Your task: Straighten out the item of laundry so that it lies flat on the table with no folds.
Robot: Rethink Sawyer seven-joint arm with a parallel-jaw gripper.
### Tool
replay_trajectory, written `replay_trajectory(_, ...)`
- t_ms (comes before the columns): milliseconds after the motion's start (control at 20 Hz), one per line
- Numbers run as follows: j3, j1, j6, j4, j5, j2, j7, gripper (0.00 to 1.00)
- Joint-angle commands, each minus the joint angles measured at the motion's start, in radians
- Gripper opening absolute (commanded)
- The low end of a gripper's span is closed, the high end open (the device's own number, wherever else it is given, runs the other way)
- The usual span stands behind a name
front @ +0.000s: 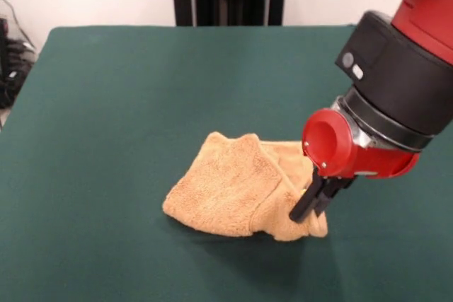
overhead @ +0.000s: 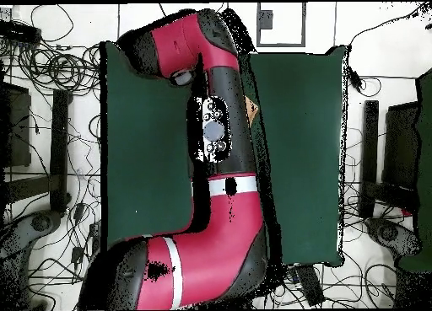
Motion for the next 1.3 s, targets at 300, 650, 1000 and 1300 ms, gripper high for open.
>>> replay_trajectory(300, -0.025, -0.02, -0.04, 0.111, 0.052, -0.048, -0.079, 0.0)
replay_trajectory(650, -0.018, -0.094, -0.025, 0.119, 0.096, -0.091, -0.236, 0.0)
replay_trajectory(1000, 0.006, -0.219, -0.066, 0.212, 0.172, -0.158, -0.439, 0.0)
replay_trajectory(1300, 0.078, -0.381, -0.172, 0.372, 0.274, -0.2, -0.674, 0.0)
